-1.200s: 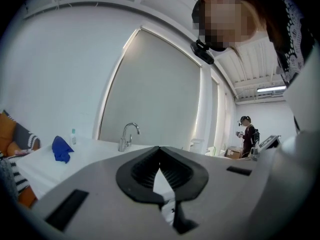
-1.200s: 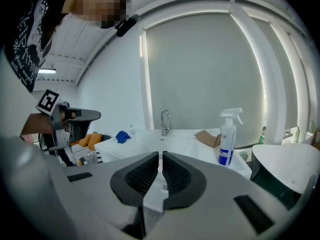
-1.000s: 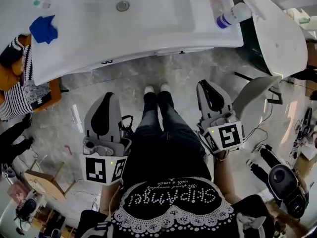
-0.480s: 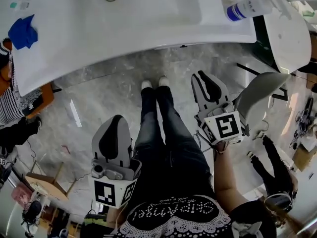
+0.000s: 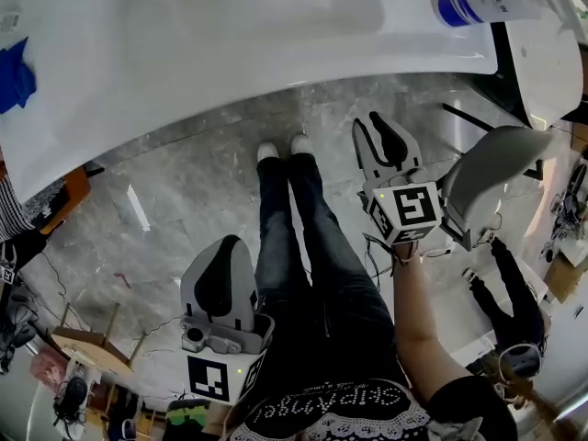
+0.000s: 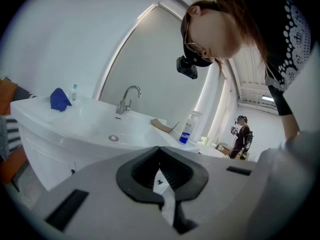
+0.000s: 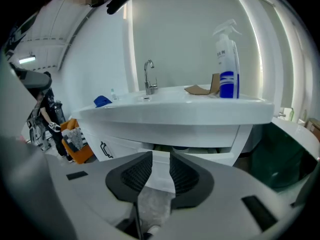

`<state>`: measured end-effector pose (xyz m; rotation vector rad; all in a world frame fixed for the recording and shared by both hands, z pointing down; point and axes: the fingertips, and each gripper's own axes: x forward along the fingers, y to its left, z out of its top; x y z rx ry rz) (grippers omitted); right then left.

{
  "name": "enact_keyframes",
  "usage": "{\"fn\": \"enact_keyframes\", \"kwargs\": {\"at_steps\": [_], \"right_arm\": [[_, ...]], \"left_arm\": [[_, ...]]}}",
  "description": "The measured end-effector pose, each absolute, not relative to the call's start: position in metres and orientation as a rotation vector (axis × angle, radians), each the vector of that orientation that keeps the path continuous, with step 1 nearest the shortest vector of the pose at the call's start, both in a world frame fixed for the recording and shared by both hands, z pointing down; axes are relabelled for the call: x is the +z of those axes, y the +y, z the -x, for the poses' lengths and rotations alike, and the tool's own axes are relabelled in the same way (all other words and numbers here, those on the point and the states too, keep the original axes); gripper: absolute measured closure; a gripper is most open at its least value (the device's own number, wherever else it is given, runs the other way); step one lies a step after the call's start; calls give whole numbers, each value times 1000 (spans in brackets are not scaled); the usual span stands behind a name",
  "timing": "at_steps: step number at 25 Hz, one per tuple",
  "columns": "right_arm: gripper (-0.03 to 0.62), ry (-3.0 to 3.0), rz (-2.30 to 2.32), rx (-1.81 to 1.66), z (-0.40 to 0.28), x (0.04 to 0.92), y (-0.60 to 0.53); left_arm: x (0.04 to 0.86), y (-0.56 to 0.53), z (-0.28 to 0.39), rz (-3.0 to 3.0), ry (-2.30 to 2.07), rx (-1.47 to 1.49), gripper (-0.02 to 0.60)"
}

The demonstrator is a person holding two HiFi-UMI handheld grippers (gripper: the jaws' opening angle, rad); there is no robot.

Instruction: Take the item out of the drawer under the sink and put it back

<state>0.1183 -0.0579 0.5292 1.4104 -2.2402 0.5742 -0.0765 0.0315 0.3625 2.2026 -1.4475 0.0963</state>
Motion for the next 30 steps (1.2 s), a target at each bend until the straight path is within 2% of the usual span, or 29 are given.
{"fn": "enact_keyframes", "kwargs": {"at_steps": [16,30], "right_arm": [[482,-2085,-1477,604,-139,637,-106],[450,-1992,-1455,774,-143,715,-124]], "left_arm": [[417,29,72,-2100,-1417,147,577],[440,31,69,-2040,-1404,174,577]]}}
